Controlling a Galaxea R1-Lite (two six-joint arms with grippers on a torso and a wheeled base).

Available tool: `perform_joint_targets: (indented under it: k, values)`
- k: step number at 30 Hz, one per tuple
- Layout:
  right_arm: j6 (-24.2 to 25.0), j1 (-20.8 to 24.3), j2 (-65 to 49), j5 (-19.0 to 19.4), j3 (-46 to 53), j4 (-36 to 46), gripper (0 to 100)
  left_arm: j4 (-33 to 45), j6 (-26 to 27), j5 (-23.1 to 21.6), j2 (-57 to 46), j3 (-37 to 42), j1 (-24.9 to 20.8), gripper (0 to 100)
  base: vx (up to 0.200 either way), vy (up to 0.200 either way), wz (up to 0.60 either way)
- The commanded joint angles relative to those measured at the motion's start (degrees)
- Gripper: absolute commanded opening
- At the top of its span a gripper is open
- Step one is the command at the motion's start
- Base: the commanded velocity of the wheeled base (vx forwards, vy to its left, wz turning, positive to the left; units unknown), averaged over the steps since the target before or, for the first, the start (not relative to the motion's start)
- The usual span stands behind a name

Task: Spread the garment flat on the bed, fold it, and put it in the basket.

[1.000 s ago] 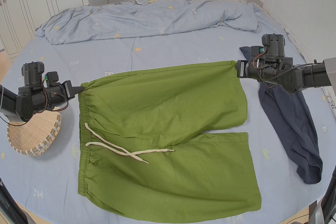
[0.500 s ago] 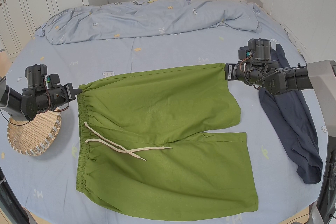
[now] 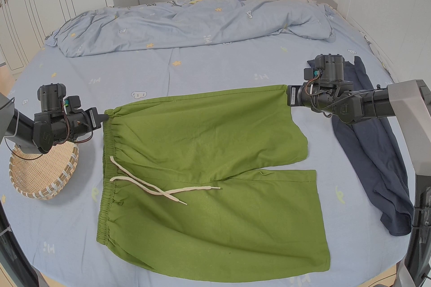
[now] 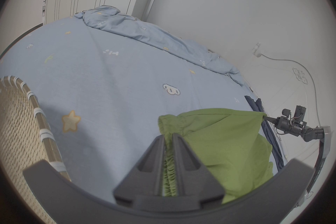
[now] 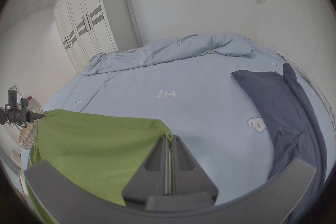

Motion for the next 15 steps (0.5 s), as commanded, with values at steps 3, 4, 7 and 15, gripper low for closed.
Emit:
perform_joint_targets:
  k: [3,4,7,15]
  values:
    - [-0.09,0.25,2.43,0.15,-1.77,0.12,100,-0.01,-0.04,0.32,2.26,-1.51,-0.71,100,0.000,0.000,0.00]
    - [-0.09,0.25,2.70,0.15,-2.04,0.12,100,-0.01,-0.04,0.50,2.53,-1.77,-0.89,100,0.000,0.000,0.00]
    - [-0.09,0.34,3.40,0.24,-2.83,0.12,100,-0.01,-0.04,0.67,3.23,-2.47,-1.24,100,0.000,0.000,0.00]
    - [-0.01,0.34,4.10,0.24,-3.27,0.03,100,-0.01,-0.04,0.76,3.40,-2.74,-2.03,100,0.000,0.000,0.00]
